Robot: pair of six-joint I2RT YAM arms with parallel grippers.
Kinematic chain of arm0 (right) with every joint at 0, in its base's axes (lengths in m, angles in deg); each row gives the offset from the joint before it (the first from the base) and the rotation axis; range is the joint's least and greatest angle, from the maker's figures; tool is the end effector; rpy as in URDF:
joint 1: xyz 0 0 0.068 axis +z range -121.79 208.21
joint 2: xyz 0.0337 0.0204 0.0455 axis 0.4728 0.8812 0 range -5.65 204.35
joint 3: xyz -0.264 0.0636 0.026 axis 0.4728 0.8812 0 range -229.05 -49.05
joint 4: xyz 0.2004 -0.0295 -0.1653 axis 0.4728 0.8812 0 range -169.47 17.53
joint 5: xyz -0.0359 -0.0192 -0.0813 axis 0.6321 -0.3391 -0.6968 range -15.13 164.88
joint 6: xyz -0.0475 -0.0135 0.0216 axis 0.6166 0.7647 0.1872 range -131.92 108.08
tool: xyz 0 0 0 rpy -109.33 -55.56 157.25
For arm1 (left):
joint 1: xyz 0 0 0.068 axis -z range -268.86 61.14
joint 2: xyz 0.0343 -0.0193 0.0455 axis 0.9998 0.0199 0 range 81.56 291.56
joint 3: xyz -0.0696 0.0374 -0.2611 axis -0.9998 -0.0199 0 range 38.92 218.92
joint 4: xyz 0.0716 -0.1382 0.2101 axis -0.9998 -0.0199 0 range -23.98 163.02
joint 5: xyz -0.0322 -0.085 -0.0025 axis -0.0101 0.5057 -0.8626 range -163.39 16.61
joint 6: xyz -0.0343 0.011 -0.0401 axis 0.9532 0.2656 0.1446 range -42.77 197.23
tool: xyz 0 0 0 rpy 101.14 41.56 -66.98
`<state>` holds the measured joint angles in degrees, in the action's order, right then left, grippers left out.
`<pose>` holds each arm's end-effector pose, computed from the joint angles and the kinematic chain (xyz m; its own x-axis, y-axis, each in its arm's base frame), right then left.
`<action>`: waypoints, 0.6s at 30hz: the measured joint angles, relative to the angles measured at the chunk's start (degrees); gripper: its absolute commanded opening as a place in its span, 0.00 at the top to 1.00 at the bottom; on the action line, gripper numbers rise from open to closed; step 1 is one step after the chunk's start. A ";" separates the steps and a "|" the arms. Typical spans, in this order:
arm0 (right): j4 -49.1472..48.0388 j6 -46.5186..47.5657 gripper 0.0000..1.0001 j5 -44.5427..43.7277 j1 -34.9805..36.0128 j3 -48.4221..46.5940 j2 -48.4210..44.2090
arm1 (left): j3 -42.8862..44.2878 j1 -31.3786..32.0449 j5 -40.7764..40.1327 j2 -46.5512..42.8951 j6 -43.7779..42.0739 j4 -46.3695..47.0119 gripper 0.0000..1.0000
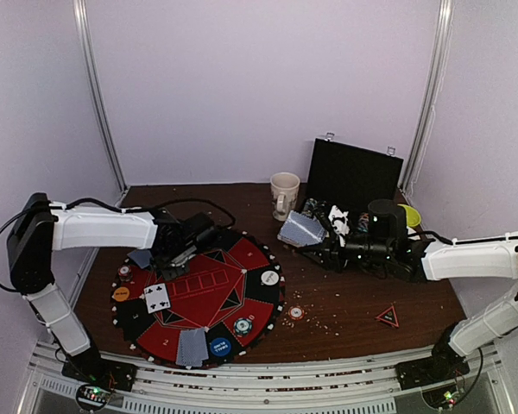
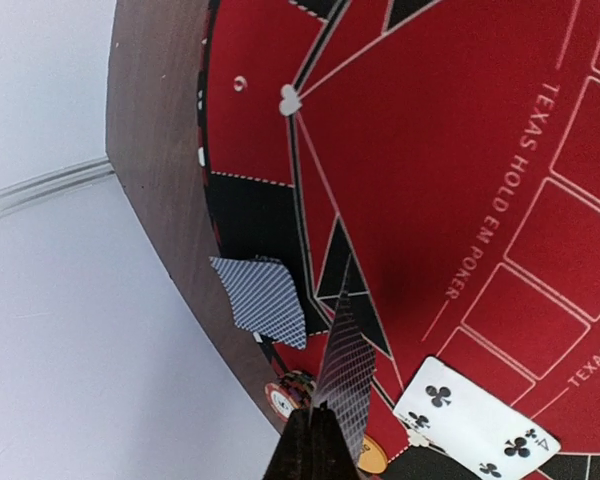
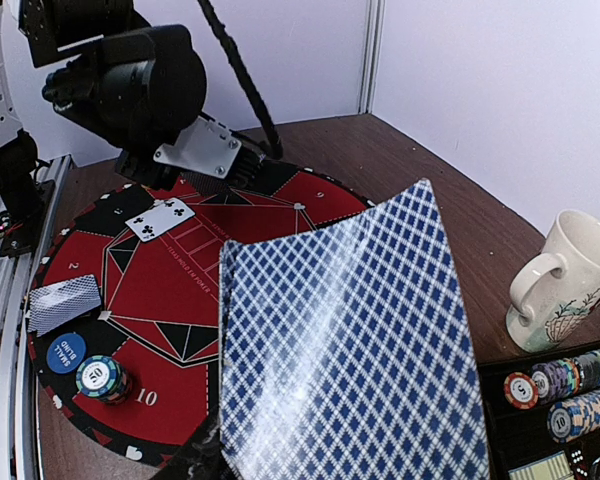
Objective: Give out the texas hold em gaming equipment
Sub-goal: Flop the poker card into the community card area.
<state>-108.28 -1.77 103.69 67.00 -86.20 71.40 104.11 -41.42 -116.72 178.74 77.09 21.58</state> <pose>0.2158 0.1953 0.2394 0.0140 -0.1868 -0.9823 -0.9296 0.3594 -0.0816 0.2236 -0.2074 0.1973 -0.6708 0.7330 -0.1126 0.4843 0.5480 0.6820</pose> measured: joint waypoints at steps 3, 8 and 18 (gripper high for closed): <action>0.02 0.02 0.53 0.00 -0.04 0.00 0.00 | -1.18 2.43 0.00 2.36 -0.70 2.54 1.00; 0.04 0.02 0.53 -0.02 -0.04 0.00 0.00 | -3.04 6.56 5.49 2.80 -1.86 5.99 1.00; 0.24 0.13 0.53 -0.02 -0.04 0.00 0.00 | -4.46 6.40 19.76 3.43 -3.67 4.98 1.00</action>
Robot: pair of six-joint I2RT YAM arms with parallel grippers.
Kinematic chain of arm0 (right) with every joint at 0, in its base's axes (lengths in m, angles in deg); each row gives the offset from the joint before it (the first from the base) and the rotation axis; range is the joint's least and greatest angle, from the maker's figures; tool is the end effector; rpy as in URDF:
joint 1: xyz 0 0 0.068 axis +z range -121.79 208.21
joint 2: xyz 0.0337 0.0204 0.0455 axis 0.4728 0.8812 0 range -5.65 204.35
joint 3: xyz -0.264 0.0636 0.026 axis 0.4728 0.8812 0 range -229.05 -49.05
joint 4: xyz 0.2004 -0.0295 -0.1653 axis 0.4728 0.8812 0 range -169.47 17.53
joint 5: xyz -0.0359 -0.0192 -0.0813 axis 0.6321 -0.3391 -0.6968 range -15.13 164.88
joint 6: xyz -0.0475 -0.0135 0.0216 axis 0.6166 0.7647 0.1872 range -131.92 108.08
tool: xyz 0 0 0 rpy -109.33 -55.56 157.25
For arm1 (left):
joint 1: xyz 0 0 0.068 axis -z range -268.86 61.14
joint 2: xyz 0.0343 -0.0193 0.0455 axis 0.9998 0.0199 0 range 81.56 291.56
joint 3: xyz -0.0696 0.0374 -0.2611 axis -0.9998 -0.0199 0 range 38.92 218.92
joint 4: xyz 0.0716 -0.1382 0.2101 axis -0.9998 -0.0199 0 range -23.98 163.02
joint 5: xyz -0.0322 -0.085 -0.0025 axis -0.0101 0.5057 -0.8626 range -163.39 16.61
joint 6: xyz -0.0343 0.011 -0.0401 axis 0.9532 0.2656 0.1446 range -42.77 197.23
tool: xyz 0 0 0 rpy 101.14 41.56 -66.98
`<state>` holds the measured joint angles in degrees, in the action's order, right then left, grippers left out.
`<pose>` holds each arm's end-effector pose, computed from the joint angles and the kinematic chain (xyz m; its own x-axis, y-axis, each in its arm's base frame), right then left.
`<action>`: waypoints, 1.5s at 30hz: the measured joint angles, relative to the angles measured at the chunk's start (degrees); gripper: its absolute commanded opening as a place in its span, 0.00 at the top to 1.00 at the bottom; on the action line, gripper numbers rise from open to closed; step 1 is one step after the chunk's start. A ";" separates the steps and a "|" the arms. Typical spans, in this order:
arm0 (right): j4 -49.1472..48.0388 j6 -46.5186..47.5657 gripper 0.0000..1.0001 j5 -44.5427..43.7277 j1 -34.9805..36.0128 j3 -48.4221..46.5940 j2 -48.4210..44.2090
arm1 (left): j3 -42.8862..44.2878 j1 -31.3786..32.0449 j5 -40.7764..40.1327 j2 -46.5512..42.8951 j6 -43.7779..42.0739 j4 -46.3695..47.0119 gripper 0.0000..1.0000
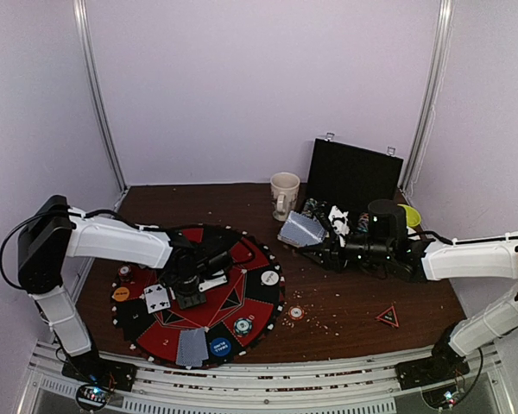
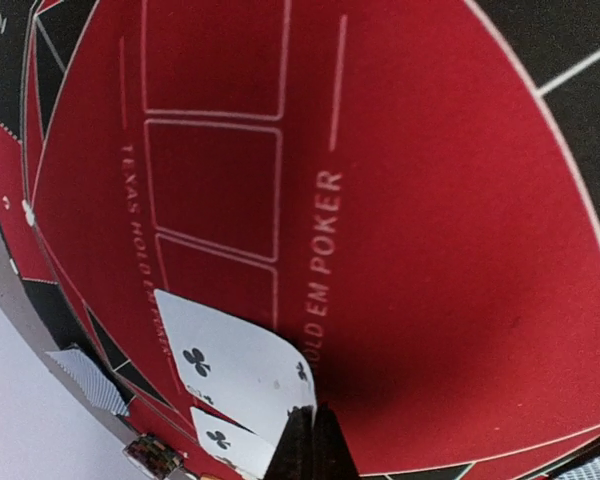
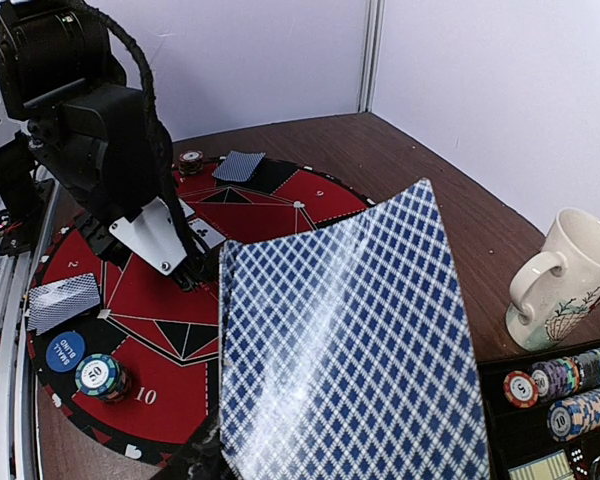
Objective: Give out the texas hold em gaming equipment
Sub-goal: Flop the poker card into the community card area.
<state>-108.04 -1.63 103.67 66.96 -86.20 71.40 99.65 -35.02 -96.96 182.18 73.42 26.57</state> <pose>0.2159 0.1951 0.2389 0.0129 -0.1903 -0.9816 -0.9295 0.3596 -0.0820 0.1897 -0.2353 0.1554 -0.5394 0.8412 -0.0370 0.7624 0.5066 0.4025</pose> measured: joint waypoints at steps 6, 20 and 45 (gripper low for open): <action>0.28 0.00 0.53 0.00 0.00 0.00 0.00 | 5.33 0.00 5.95 3.15 -0.37 -3.74 1.00; 1.11 0.09 0.53 -0.04 0.00 0.00 -0.09 | 16.00 0.00 6.43 10.36 1.03 -12.66 1.00; 1.95 1.09 0.53 -0.02 -0.02 -0.02 -1.01 | 16.28 1.27 -1.44 15.72 20.39 -20.76 1.00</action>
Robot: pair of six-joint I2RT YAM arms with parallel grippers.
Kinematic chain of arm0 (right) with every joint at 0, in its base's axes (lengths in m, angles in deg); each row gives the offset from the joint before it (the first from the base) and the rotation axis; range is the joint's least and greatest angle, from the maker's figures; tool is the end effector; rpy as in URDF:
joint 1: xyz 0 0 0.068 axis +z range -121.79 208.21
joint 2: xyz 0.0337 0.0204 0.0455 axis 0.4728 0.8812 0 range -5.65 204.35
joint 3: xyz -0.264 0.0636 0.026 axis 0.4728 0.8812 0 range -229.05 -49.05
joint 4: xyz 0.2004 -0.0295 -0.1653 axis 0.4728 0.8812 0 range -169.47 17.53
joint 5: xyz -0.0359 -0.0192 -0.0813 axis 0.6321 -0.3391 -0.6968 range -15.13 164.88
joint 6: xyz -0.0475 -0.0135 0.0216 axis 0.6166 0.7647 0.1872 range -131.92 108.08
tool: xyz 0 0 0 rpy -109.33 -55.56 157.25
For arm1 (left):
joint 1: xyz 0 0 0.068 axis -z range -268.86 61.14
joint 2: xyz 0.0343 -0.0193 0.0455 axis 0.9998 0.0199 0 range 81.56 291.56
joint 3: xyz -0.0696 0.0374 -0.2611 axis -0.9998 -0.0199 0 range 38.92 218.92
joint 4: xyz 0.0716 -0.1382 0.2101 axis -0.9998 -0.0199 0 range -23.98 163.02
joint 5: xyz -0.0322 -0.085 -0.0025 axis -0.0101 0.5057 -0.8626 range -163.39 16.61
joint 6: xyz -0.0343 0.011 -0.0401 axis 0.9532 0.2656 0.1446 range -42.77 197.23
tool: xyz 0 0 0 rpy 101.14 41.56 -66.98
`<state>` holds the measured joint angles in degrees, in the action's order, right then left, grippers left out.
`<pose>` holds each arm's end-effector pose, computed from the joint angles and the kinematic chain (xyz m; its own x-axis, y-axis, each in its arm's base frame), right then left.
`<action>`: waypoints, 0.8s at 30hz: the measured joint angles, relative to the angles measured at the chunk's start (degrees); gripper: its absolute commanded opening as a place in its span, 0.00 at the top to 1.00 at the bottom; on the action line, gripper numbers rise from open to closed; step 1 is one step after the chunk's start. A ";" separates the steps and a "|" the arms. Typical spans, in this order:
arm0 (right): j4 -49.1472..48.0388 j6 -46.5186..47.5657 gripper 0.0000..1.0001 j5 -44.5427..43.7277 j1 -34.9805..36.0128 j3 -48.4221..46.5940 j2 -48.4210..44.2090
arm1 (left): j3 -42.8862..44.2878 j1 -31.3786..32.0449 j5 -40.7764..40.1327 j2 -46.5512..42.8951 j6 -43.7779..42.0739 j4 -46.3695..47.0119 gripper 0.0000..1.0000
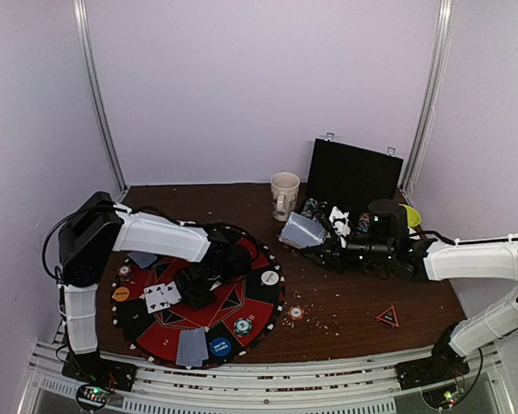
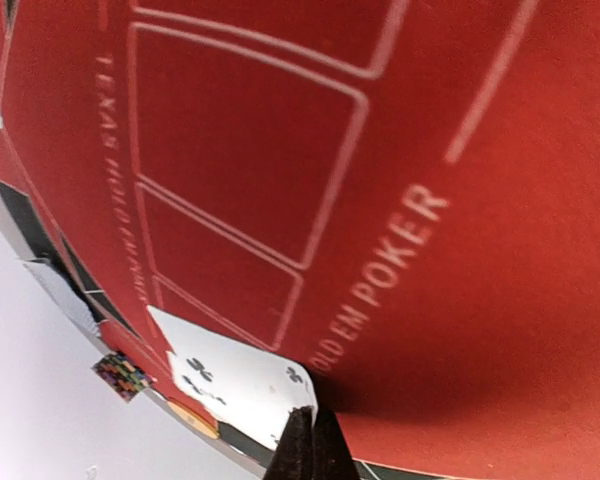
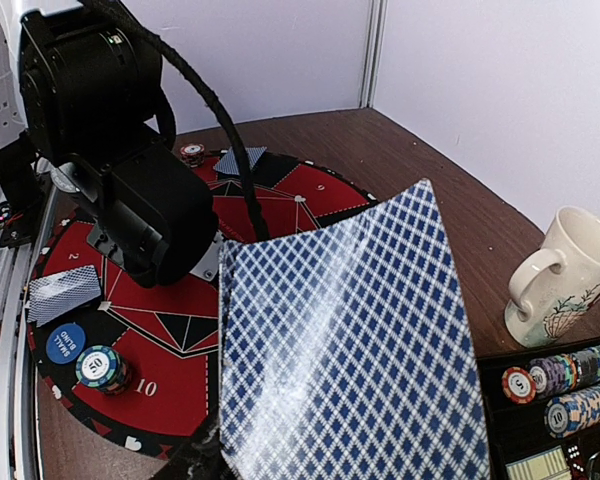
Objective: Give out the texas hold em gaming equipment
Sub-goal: Flop the poker card into the community card area.
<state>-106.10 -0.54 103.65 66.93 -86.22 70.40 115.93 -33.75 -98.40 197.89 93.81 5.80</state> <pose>0.2138 0.1932 0.2402 0.0182 -0.2070 -0.9782 -0.9300 0.3558 -0.0926 0.2037 -0.2657 0.1394 -0.7573 0.6338 0.1574 0.6219 0.6265 0.4698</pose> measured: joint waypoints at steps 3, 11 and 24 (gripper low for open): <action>0.00 0.00 0.53 0.00 -0.02 0.00 0.00 | -0.83 0.15 -3.65 -0.20 -0.42 1.64 1.00; 0.00 0.00 0.53 0.00 -0.02 -0.02 -0.31 | -6.84 1.22 -5.09 -5.33 -7.85 8.26 1.00; 0.87 0.31 0.53 -0.02 -0.04 -0.90 -0.94 | -7.28 1.64 2.91 -8.09 -14.56 12.00 1.00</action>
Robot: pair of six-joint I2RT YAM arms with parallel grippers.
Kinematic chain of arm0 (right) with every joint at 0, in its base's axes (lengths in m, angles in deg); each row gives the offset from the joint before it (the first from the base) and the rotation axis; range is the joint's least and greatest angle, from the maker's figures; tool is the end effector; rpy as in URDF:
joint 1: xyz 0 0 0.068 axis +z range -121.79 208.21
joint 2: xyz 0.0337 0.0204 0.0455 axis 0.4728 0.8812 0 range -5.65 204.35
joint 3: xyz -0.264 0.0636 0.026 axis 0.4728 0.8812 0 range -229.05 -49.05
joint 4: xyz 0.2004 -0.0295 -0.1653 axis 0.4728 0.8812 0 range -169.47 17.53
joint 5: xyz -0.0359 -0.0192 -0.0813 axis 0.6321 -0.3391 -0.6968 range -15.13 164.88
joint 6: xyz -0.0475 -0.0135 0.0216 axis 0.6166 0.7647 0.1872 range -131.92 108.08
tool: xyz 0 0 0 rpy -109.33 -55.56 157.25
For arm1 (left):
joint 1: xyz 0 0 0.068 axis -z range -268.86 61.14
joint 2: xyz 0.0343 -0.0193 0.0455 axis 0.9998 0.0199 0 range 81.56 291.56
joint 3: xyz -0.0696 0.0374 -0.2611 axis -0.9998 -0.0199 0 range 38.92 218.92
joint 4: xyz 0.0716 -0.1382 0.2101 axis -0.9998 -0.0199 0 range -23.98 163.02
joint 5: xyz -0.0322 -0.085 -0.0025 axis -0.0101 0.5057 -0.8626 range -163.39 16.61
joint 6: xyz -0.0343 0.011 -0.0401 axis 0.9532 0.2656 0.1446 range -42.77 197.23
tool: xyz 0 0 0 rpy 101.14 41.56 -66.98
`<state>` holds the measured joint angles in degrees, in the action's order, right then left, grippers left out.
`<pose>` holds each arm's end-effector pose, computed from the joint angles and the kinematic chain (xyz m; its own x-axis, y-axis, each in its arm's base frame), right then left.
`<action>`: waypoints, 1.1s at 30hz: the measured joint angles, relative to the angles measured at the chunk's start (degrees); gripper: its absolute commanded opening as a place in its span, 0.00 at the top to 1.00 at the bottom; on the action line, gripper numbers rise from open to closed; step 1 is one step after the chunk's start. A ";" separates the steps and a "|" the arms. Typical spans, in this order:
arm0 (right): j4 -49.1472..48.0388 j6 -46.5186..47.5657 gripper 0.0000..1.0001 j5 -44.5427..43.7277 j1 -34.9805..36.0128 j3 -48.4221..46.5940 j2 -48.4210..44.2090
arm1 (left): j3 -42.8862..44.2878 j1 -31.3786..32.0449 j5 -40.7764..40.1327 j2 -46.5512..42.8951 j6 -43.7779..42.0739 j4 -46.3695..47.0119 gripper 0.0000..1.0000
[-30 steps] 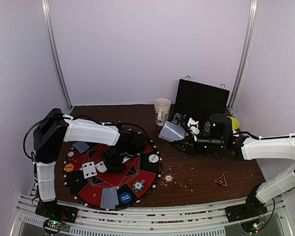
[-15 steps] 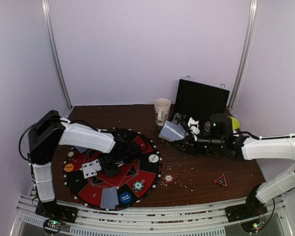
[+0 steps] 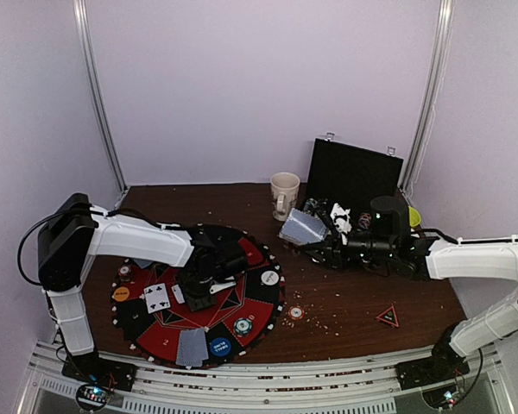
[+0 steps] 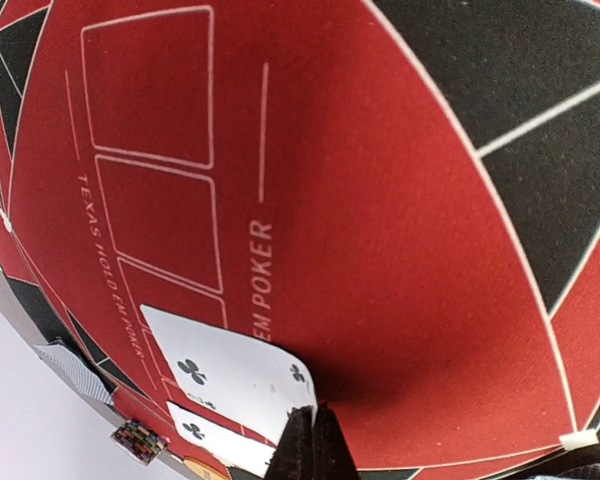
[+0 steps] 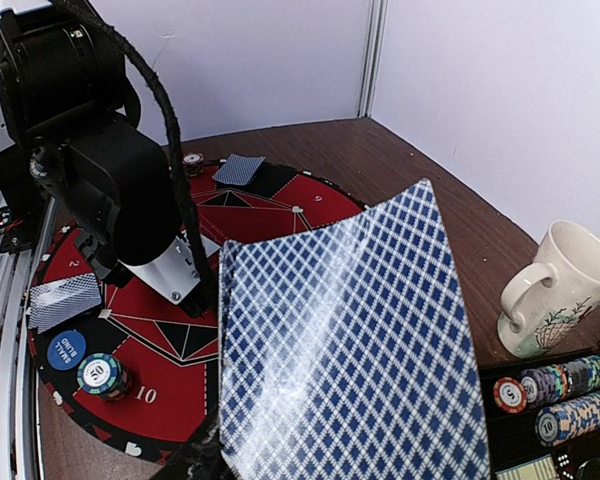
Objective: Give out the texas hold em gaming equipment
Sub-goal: Flop the poker card into the community card area, then adjust the poker card in the community card area.
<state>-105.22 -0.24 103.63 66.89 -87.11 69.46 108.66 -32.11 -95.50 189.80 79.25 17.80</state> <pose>0.2135 0.1927 0.2482 0.0356 -0.1988 -0.9794 -0.9282 0.3567 -0.1061 0.1893 -0.2642 0.1519 -0.5746 0.8168 0.0518 0.7684 0.5166 0.3777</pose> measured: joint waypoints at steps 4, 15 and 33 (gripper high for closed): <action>0.35 0.09 0.53 -0.02 0.00 0.00 -0.22 | 0.00 -0.02 0.09 0.07 -0.22 0.04 0.84; 0.98 0.20 0.53 -0.07 0.00 -0.02 -0.79 | 0.15 0.35 4.02 0.15 -1.73 0.09 0.51; 1.20 0.42 0.53 -0.20 -0.07 -0.02 -0.94 | 4.74 -7.45 -1.68 -0.13 8.04 8.39 0.36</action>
<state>-104.02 0.18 103.43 66.82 -87.14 68.52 113.40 -39.56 -97.18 189.67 87.30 26.19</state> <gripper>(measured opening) 0.477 0.610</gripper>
